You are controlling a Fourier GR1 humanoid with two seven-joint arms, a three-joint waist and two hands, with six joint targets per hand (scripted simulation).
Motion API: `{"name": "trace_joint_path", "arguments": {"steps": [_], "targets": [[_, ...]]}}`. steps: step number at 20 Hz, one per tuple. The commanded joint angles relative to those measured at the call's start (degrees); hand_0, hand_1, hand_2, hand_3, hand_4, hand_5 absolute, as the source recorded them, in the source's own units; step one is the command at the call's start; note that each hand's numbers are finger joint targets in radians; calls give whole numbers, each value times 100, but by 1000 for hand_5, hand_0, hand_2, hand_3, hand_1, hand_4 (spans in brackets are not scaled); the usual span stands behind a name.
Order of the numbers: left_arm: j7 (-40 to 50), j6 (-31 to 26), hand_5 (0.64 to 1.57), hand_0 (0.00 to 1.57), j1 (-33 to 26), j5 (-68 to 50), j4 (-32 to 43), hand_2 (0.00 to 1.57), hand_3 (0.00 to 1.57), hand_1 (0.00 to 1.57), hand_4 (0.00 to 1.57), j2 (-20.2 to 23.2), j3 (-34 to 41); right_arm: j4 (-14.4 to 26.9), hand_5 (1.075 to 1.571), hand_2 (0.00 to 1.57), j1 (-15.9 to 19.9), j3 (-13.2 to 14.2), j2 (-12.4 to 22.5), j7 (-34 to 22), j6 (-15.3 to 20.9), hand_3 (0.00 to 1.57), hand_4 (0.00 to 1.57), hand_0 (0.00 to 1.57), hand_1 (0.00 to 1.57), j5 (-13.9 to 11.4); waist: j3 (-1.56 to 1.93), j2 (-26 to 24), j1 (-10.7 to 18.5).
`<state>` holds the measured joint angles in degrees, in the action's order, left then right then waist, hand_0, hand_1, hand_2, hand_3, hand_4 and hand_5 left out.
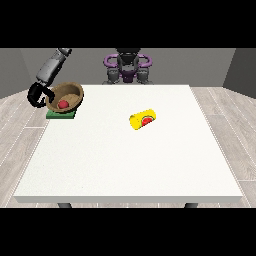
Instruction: Pick the cup and pour the ball into the bowl, then pick the bowl and place it on the pad
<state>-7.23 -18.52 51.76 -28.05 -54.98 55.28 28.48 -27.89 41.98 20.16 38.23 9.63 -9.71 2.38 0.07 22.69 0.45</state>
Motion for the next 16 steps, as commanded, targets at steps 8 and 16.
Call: {"name": "trace_joint_path", "arguments": {"steps": [8, 16], "targets": [[215, -48, 1516, 0, -14, -280, -339, 0, 0, 0, 0, 325, 192, 607, 1538, 690, 161, 629, 611, -296, 327, 1053, 0, 740, 740, 385, 1, 216, 69], [403, 210, 1515, 0, -93, -348, -509, 0, 0, 0, 0, 142, 73, 572, 1493, 400, 543, 650, 791, -400, 106, 517, 0, 325, 325, 463, -1, 189, -75]]}}
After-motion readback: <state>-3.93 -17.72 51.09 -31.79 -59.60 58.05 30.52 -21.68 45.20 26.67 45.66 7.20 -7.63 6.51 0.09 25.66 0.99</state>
